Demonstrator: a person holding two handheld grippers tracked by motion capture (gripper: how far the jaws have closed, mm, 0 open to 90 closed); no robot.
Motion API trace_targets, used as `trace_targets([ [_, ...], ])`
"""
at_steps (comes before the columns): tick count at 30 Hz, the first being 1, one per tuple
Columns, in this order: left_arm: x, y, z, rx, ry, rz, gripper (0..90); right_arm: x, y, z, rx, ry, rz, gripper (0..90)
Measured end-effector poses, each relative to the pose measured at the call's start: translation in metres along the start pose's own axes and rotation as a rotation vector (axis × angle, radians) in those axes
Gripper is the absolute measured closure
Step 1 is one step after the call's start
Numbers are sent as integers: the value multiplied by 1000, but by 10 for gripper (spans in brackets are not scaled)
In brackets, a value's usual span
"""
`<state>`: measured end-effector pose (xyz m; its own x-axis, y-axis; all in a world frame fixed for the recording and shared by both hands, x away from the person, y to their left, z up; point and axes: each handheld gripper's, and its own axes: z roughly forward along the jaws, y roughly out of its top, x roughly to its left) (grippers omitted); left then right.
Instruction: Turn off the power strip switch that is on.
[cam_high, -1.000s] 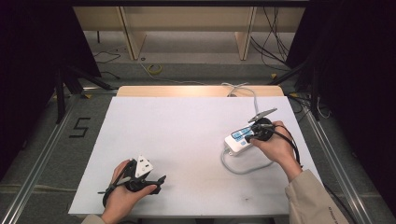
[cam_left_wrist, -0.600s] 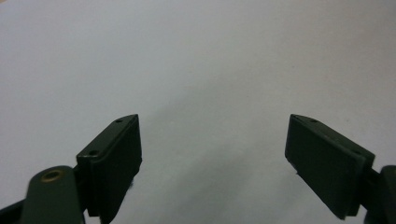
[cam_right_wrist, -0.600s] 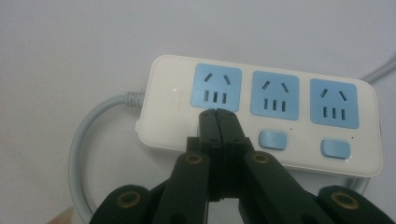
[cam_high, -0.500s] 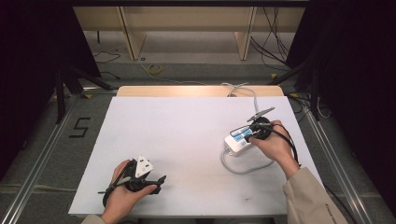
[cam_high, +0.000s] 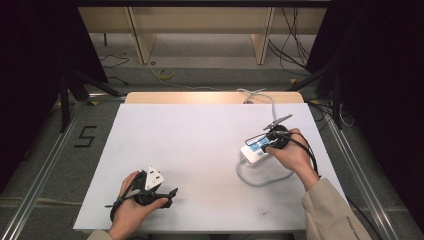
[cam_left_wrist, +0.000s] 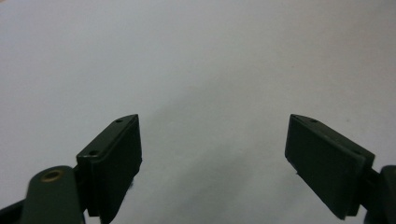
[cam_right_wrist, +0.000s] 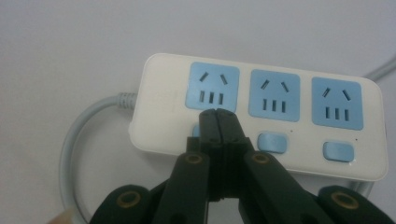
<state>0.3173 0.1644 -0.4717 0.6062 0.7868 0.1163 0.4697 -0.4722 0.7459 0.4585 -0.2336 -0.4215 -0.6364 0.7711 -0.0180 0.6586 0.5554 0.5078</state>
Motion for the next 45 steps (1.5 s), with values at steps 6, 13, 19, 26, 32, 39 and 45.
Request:
trace_targets([
  [6, 0, 0, 0, 0, 0, 0, 186, 0, 3, 0, 0, -3, -6, 900],
  [13, 0, 0, 0, -1, 0, 1, 186, -1, 4, 4, 9, -2, -5, 900],
  [19, 0, 0, 0, 0, 1, 3, 186, -1, 6, 6, 13, -1, -4, 900],
  [26, 0, 0, 0, -1, 0, 1, 186, 0, 6, 9, 20, -1, -6, 900],
  [32, 0, 0, 0, -1, 1, 3, 187, 0, 7, 11, 24, 3, -4, 900],
  [39, 0, 0, 0, -2, 3, 4, 187, 1, 8, 14, 30, 4, -5, 900],
  [45, 0, 0, 0, -3, 3, 5, 188, 1, 9, 15, 35, 2, -10, 900],
])
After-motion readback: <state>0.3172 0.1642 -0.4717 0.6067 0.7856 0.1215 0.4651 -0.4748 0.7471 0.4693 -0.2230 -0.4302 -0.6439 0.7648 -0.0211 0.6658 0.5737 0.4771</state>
